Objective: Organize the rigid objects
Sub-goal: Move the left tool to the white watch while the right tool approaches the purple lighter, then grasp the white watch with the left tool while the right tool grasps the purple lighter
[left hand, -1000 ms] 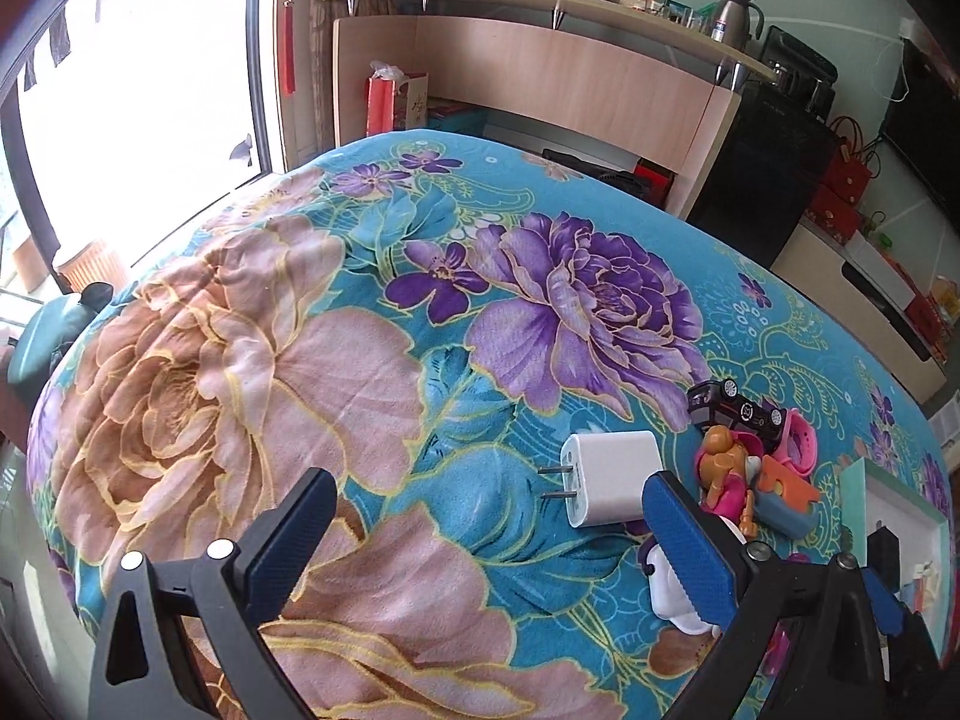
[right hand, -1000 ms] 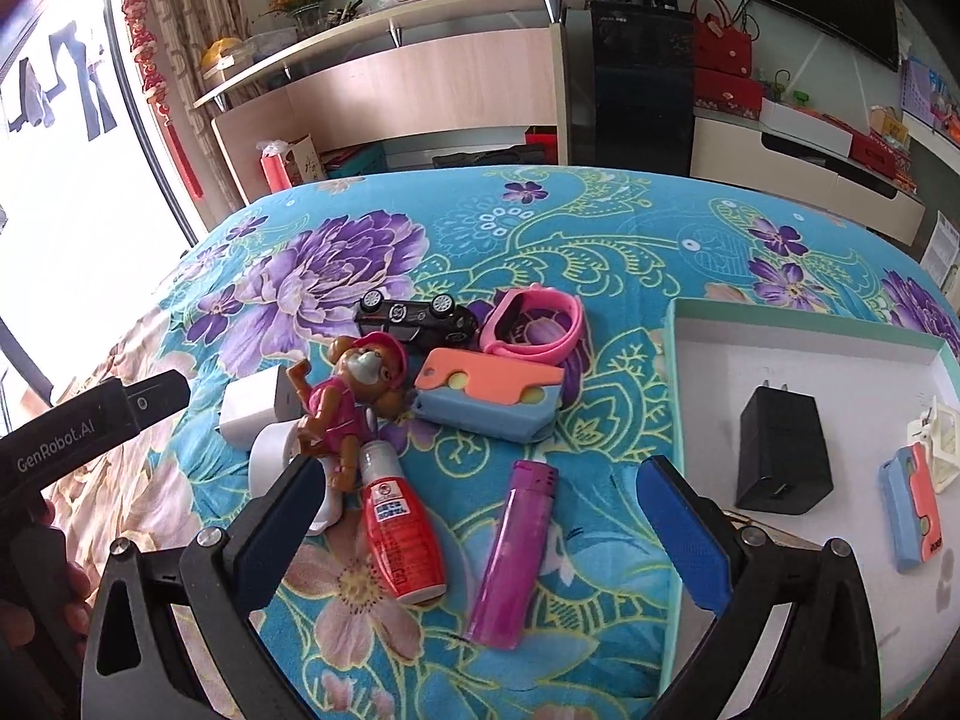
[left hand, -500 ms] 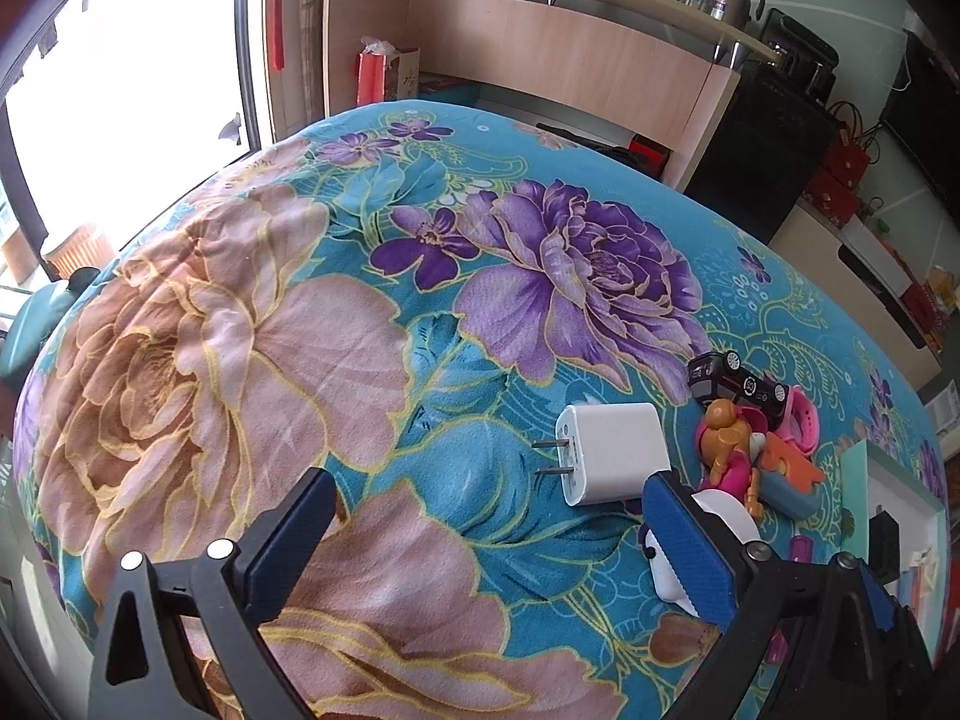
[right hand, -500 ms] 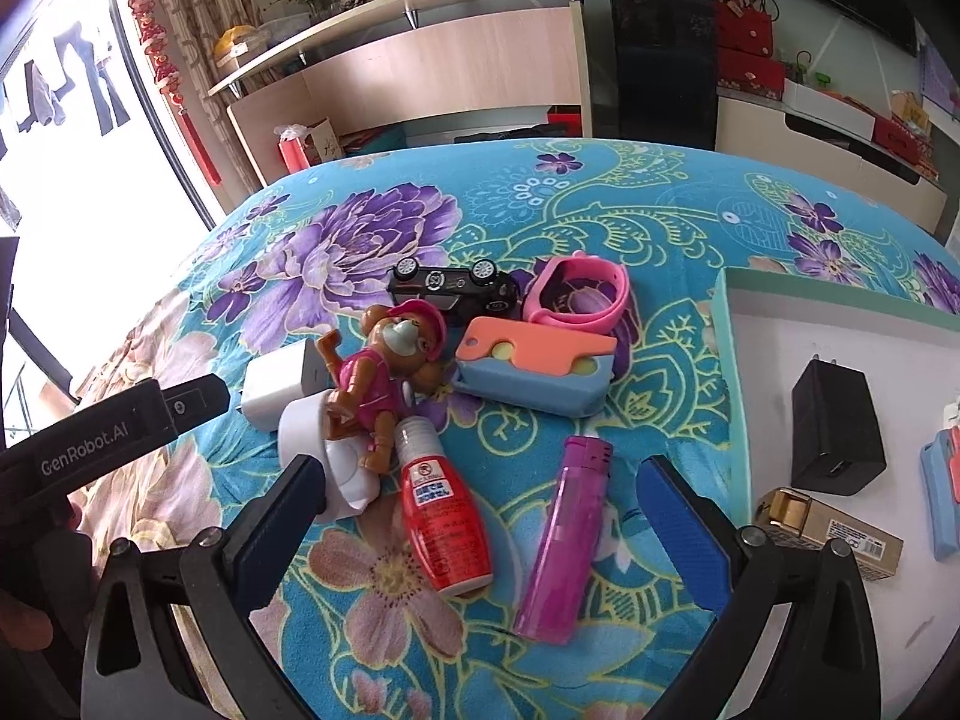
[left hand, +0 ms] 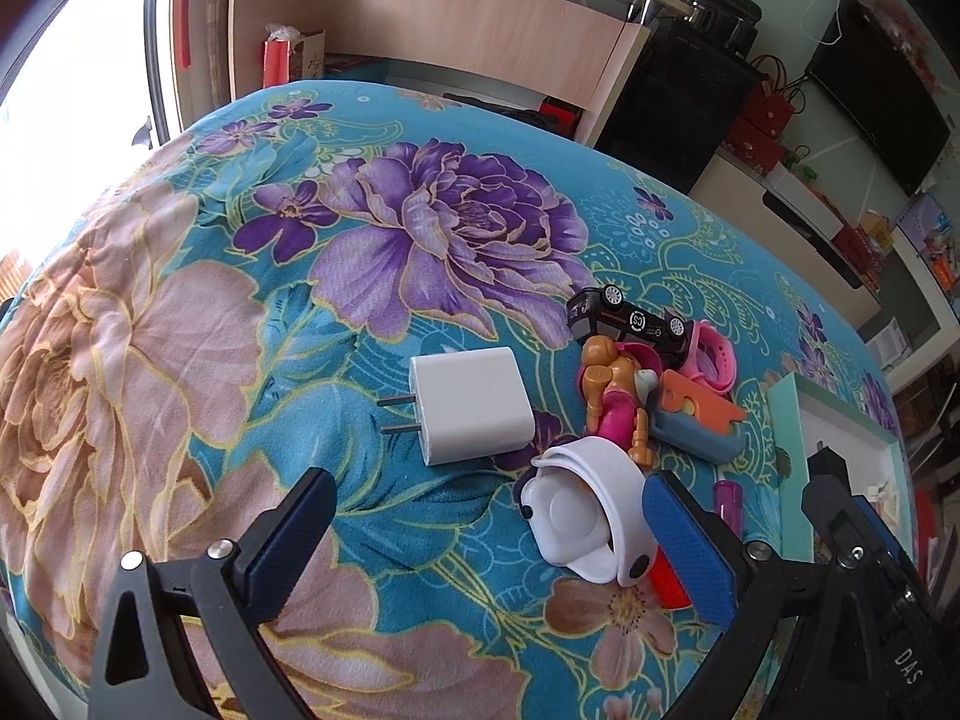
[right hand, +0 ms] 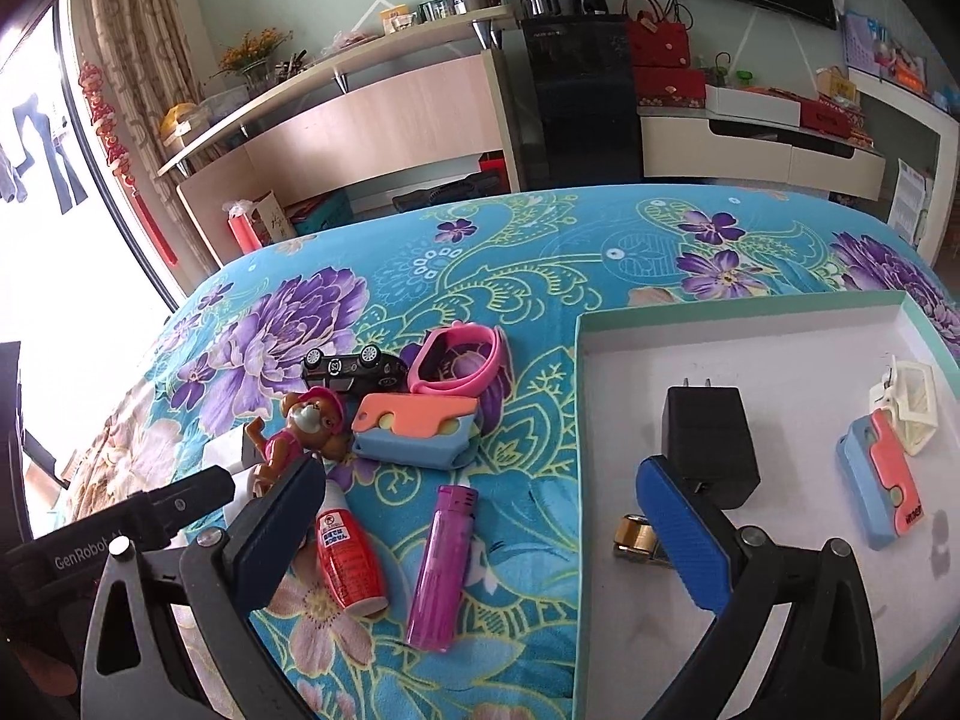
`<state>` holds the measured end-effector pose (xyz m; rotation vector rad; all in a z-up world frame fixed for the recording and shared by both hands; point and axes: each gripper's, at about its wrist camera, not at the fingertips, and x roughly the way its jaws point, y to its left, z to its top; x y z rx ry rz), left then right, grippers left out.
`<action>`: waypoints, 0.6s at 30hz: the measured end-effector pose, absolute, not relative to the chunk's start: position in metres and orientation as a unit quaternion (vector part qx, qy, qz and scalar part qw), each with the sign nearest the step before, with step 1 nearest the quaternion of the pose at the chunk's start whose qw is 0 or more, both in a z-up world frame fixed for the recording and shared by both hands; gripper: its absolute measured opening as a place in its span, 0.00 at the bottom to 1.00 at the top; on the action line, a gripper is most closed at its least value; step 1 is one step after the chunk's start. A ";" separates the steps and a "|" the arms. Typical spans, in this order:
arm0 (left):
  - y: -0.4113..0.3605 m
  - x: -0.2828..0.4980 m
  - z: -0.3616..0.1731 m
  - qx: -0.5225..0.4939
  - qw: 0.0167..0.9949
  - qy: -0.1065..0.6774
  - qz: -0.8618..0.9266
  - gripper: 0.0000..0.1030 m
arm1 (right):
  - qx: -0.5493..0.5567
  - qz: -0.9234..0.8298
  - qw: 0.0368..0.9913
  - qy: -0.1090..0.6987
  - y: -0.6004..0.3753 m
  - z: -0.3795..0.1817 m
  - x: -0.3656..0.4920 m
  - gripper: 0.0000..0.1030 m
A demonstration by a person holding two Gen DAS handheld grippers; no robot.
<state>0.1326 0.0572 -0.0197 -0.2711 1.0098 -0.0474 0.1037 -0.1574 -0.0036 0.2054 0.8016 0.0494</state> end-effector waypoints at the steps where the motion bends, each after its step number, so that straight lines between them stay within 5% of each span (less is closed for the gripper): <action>1: 0.055 0.133 -0.021 -0.133 0.865 0.484 -0.029 1.00 | 0.101 0.023 0.915 0.390 -0.158 -0.004 0.104 1.00; 11: 0.049 0.138 -0.036 -0.175 0.847 0.499 -0.061 0.99 | 0.079 0.024 0.917 0.390 -0.153 -0.003 0.102 1.00; 18: 0.043 0.137 -0.036 -0.181 0.843 0.499 -0.091 0.85 | 0.083 0.017 0.918 0.388 -0.157 -0.002 0.102 1.00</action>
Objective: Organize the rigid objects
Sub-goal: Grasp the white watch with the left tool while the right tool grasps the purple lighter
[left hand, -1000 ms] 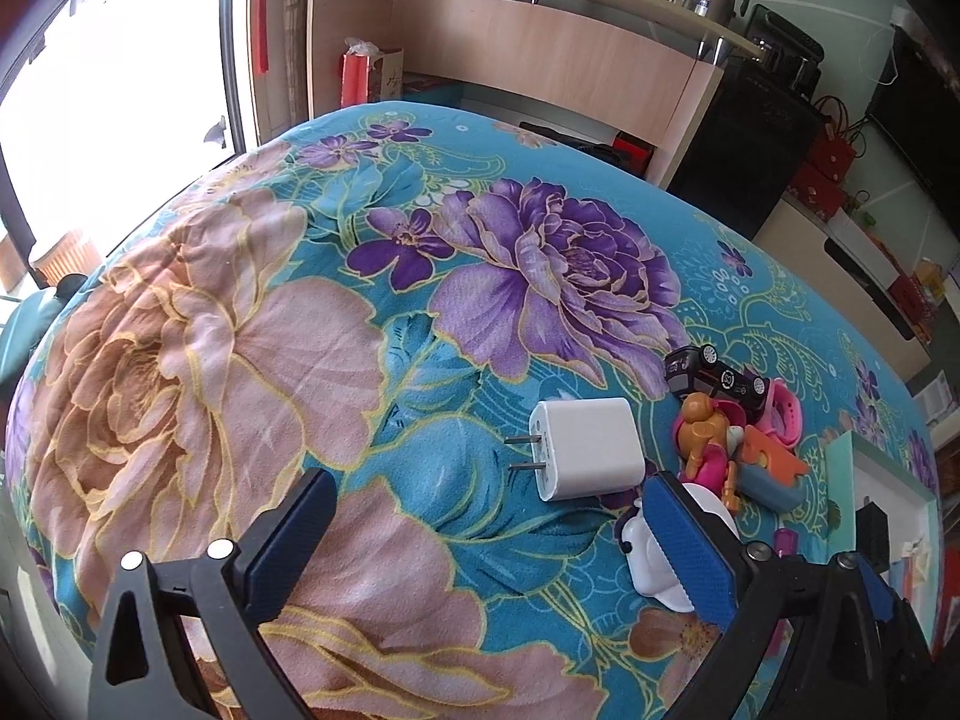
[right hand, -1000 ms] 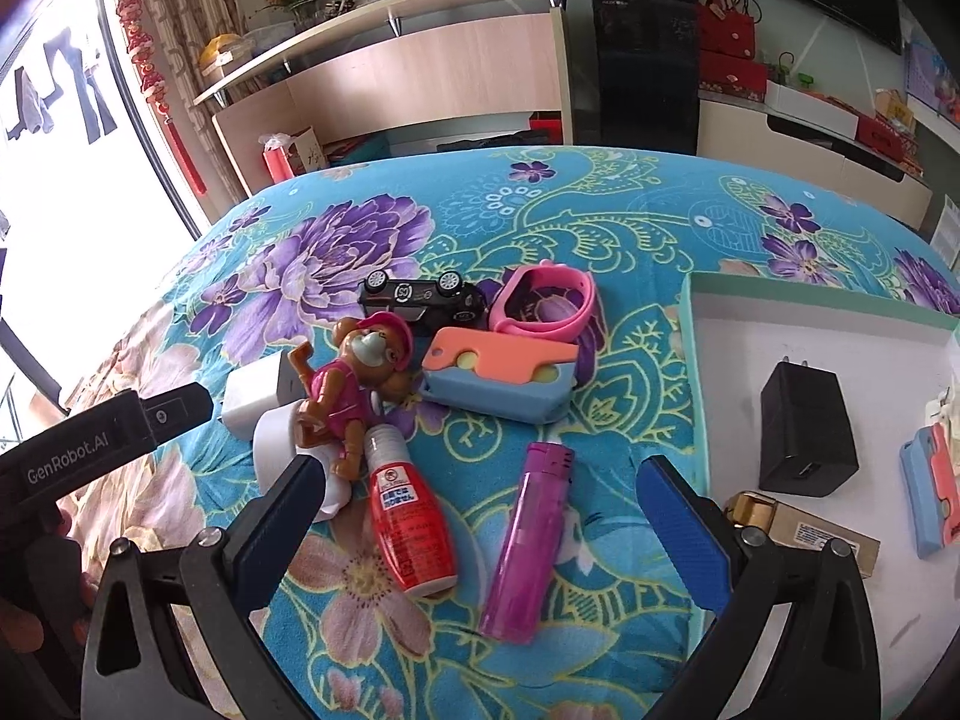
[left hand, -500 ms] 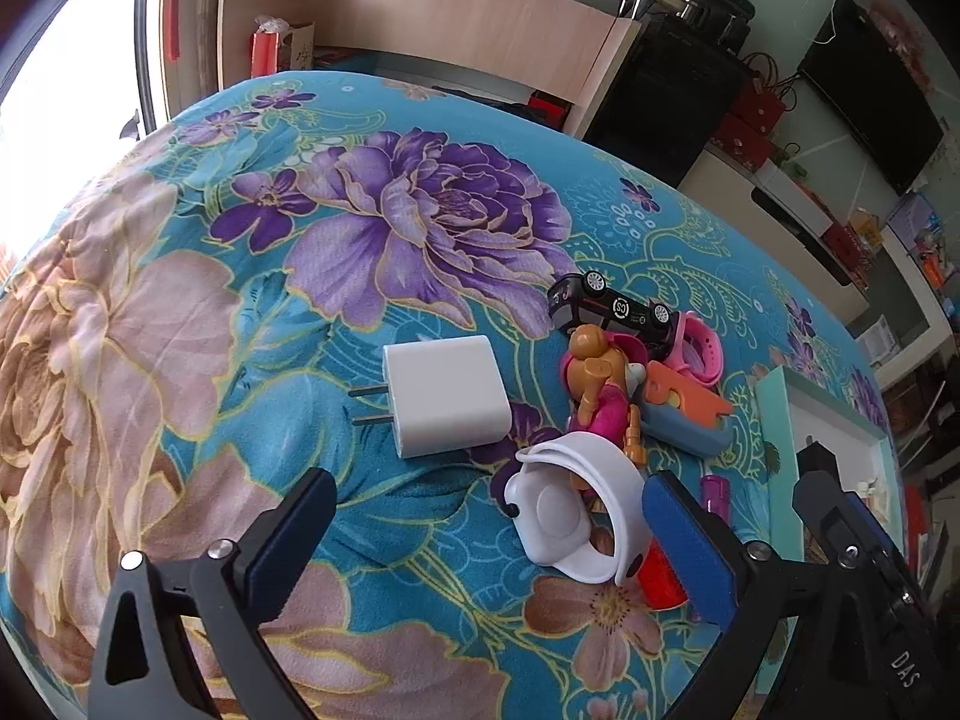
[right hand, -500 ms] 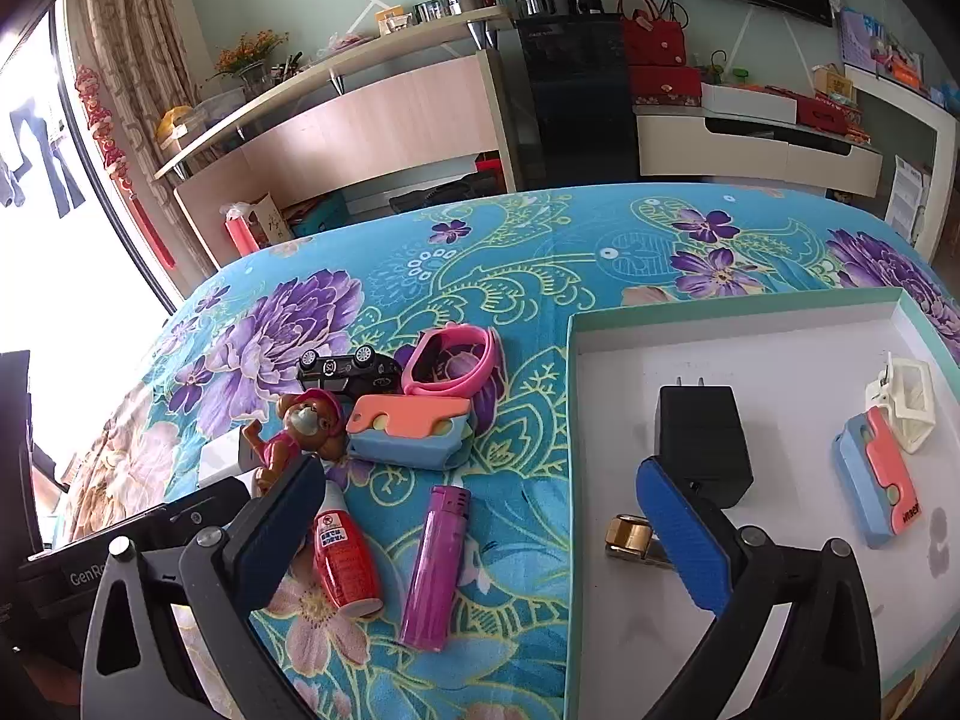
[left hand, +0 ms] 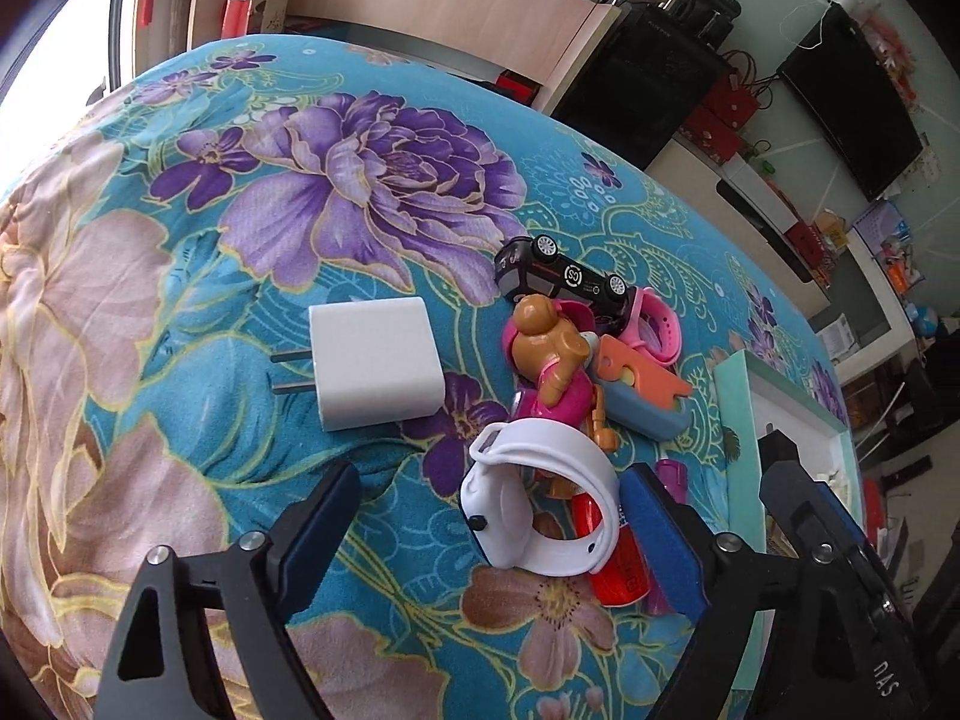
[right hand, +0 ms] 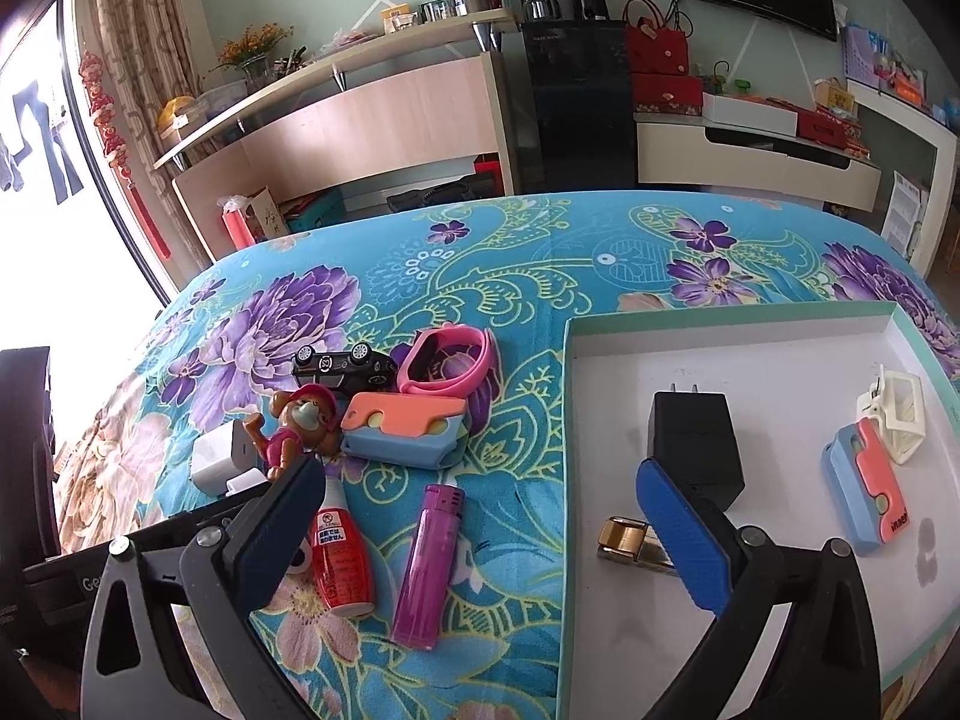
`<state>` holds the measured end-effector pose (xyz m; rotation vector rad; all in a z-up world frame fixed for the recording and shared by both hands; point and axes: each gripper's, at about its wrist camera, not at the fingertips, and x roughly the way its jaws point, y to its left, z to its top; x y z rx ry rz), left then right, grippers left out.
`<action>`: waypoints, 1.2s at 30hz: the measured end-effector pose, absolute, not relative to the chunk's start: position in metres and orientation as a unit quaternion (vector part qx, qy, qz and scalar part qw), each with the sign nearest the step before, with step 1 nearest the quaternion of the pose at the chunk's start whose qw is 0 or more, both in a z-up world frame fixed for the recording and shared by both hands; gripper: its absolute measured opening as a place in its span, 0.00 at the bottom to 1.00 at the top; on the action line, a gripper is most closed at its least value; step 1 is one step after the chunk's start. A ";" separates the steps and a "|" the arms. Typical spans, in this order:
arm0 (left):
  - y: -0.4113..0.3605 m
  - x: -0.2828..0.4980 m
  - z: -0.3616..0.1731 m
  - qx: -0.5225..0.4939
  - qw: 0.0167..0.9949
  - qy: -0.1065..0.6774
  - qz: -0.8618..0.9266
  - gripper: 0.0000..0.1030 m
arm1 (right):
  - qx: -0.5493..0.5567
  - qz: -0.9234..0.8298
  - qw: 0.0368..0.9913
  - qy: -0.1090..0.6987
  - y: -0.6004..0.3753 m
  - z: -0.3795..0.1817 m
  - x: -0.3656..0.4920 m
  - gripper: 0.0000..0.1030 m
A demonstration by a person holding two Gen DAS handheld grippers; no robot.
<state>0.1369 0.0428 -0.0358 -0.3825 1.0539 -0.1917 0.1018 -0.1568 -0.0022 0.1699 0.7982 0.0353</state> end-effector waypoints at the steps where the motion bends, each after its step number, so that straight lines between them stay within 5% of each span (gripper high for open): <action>1: 0.042 0.137 -0.036 -0.179 0.842 0.500 -0.092 0.84 | 0.083 0.017 0.918 0.388 -0.157 -0.002 0.102 1.00; 10: 0.032 0.135 -0.035 -0.175 0.837 0.502 -0.127 0.50 | 0.083 0.016 0.918 0.388 -0.157 -0.002 0.102 1.00; 26: 0.064 0.132 -0.027 -0.178 0.858 0.479 -0.045 0.50 | 0.049 0.051 0.913 0.402 -0.137 -0.008 0.101 0.99; 36: 0.064 0.133 -0.027 -0.177 0.858 0.481 -0.042 0.50 | 0.033 0.048 0.899 0.433 -0.130 -0.025 0.105 0.62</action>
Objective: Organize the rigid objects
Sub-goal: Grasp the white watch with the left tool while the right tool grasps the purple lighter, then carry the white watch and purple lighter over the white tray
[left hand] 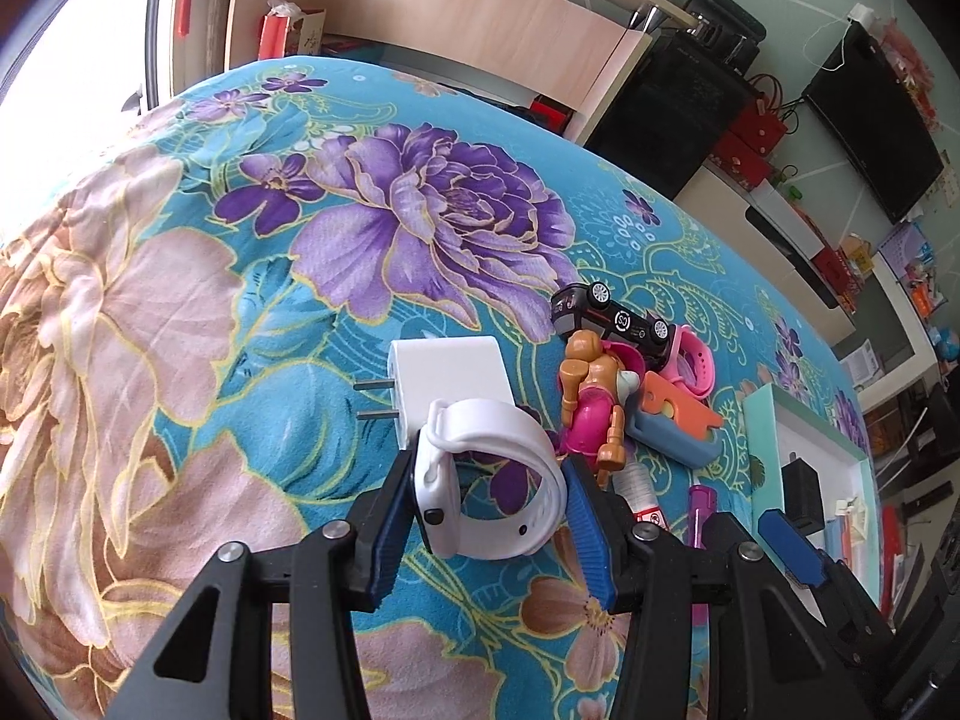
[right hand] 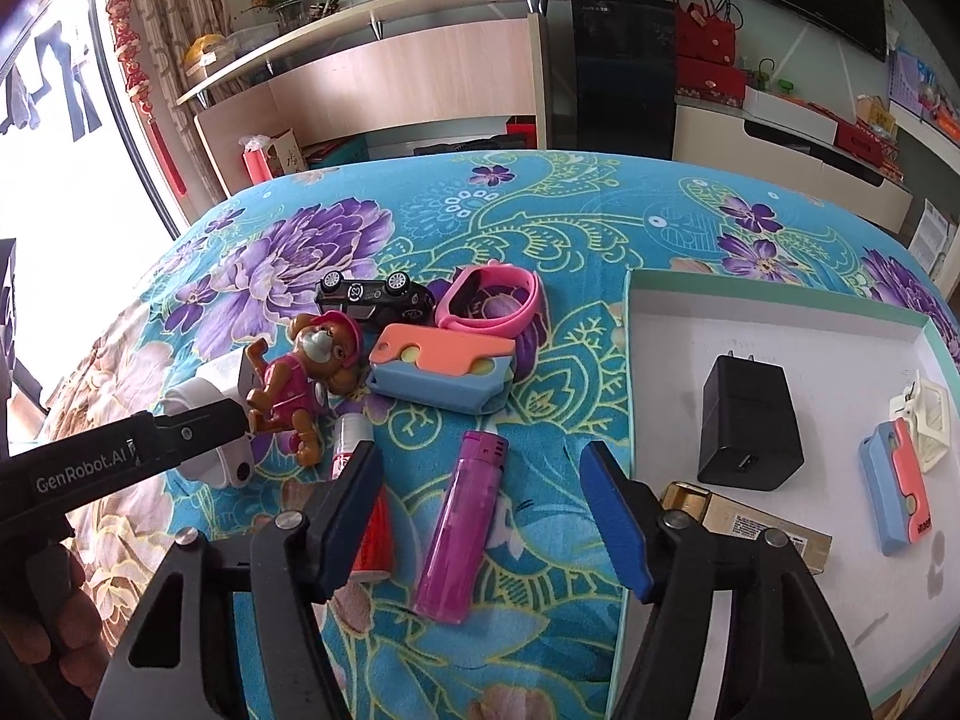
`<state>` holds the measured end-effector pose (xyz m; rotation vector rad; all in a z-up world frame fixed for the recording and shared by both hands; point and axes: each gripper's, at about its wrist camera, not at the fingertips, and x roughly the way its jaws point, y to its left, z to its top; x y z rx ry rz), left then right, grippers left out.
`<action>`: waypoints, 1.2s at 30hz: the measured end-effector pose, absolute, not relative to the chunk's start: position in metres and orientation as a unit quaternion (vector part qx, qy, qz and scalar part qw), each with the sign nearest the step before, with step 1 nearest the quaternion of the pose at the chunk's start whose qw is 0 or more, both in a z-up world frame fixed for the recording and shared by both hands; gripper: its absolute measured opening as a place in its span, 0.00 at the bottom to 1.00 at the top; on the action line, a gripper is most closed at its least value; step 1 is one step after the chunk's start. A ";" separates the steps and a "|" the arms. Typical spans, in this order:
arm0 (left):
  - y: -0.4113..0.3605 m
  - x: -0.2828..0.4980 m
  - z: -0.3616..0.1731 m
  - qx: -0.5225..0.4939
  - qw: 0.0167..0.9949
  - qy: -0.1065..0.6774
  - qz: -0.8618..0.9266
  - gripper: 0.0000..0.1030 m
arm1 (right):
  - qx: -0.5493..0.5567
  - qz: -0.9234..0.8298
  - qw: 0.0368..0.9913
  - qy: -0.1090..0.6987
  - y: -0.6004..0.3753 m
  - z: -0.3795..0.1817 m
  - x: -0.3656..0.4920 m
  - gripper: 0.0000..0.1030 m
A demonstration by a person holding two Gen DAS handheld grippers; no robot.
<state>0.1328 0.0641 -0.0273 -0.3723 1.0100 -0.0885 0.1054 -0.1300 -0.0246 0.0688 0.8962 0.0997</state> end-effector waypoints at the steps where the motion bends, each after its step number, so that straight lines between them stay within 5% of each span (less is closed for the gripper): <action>1: 0.064 0.133 -0.028 -0.177 0.858 0.481 -0.042 0.50 | 0.032 0.049 0.898 0.436 -0.130 -0.026 0.106 0.61; 6: 0.064 0.134 -0.029 -0.177 0.857 0.483 -0.041 0.50 | 0.015 0.054 0.888 0.456 -0.123 -0.036 0.108 0.46; 19: 0.063 0.134 -0.030 -0.173 0.858 0.483 -0.041 0.50 | -0.039 0.047 0.879 0.473 -0.109 -0.047 0.110 0.34; 24: 0.063 0.134 -0.029 -0.174 0.858 0.481 -0.040 0.50 | -0.032 0.048 0.881 0.469 -0.112 -0.044 0.110 0.20; 36: 0.065 0.124 -0.001 -0.164 0.884 0.437 -0.027 0.50 | 0.018 0.051 0.907 0.417 -0.128 -0.016 0.102 0.20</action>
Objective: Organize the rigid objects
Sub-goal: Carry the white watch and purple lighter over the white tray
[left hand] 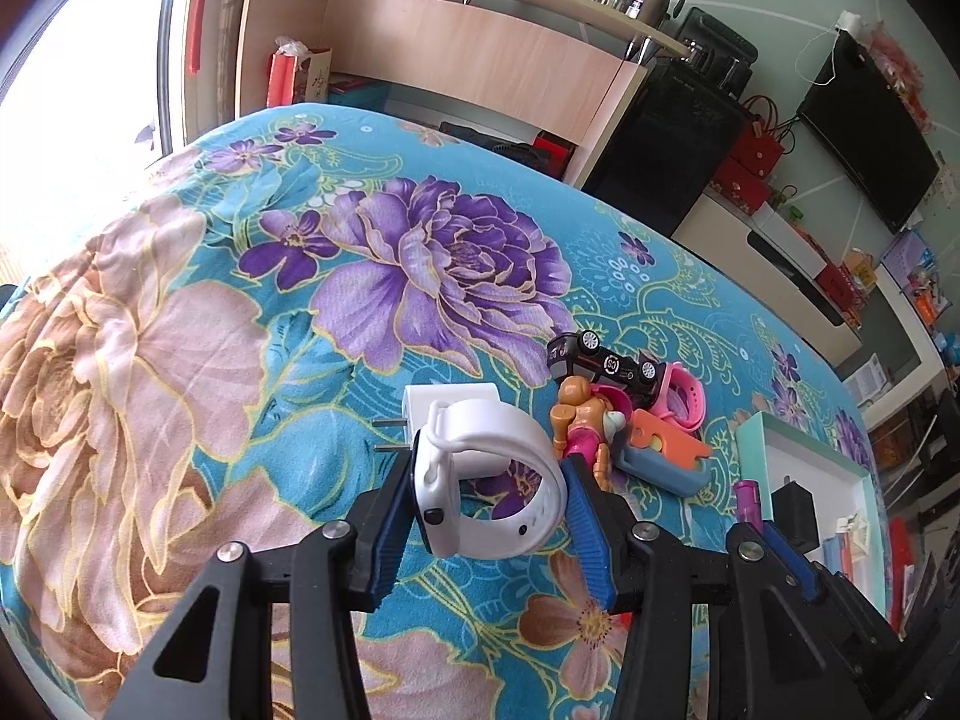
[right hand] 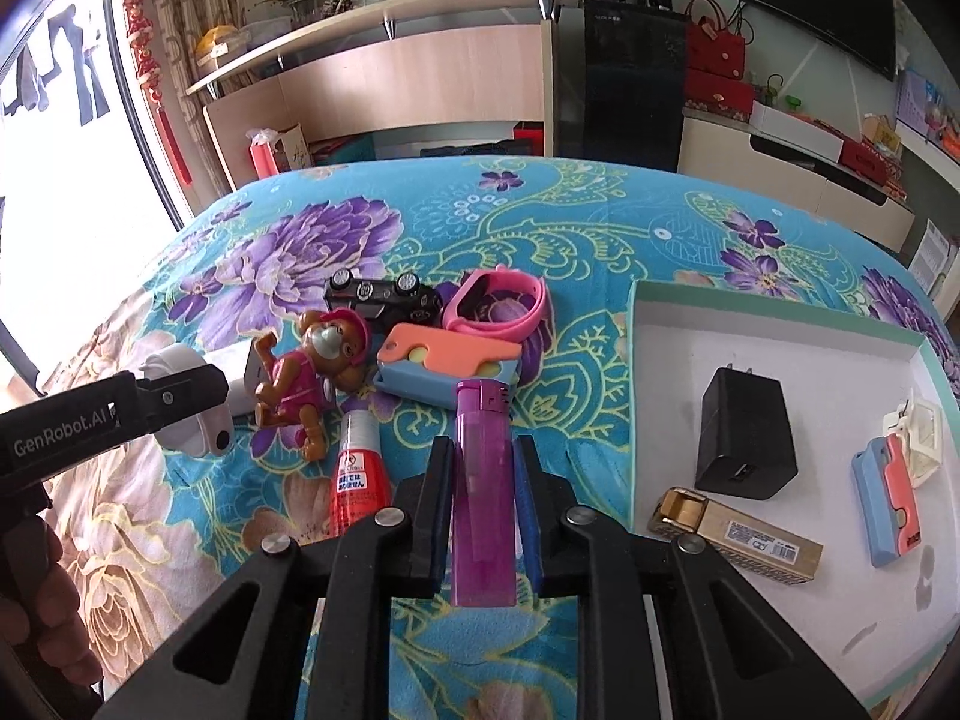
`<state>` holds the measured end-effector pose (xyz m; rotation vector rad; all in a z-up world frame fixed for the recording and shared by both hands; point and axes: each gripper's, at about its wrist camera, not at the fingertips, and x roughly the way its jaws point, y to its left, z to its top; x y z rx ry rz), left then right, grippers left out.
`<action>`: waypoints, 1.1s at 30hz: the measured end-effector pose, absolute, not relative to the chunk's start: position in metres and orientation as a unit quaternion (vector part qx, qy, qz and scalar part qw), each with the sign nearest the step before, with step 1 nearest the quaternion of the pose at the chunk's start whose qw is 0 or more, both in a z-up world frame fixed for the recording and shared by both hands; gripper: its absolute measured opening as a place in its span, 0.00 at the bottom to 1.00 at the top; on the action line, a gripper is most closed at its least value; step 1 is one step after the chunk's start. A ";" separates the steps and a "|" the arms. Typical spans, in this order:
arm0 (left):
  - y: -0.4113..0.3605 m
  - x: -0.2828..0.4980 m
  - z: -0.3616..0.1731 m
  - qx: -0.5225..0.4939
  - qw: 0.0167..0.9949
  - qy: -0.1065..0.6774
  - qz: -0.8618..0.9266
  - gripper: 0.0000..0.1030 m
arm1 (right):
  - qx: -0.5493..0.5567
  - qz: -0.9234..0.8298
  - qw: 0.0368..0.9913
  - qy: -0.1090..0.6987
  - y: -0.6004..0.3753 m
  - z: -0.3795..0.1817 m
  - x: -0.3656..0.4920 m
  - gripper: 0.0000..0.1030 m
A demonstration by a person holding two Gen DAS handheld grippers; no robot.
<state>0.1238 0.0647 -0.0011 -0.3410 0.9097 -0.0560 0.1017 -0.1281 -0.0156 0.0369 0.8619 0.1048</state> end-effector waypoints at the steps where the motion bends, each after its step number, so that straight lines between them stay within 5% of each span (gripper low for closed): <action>1: 0.063 0.123 0.002 -0.163 0.886 0.433 -0.030 0.50 | 0.022 0.048 0.910 0.411 -0.130 -0.012 0.100 0.20; 20: -0.074 0.100 0.029 -0.064 0.891 0.409 -0.187 0.50 | 0.088 -0.104 0.927 0.349 -0.255 0.032 0.062 0.20; 33: -0.160 0.076 0.005 0.021 0.864 0.434 -0.254 0.50 | 0.166 -0.252 0.870 0.390 -0.352 0.005 0.036 0.20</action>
